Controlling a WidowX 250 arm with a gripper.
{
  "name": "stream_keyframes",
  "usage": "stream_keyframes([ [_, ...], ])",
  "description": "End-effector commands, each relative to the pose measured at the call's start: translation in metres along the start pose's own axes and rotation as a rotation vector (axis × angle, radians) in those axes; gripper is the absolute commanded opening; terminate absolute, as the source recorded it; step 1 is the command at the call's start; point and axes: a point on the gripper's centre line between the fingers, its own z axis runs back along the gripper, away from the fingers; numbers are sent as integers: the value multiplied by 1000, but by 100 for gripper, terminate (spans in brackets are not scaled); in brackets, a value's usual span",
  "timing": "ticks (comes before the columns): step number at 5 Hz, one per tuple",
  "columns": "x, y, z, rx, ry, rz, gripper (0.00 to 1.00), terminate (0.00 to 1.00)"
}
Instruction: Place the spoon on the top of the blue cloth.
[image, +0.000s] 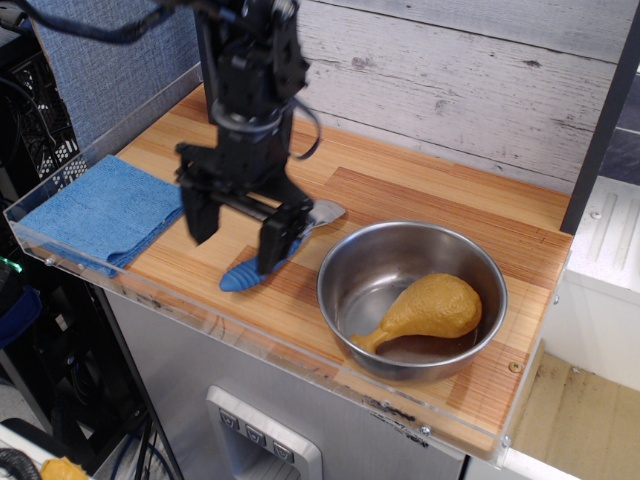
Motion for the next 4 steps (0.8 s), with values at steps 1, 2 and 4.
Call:
stream_keyframes([
  [1,4,16,-11,47,13,17,100,0],
  [2,2,9,-14,43,14,4,100,0],
  [4,3,4,-25,35,31,6,100,0],
])
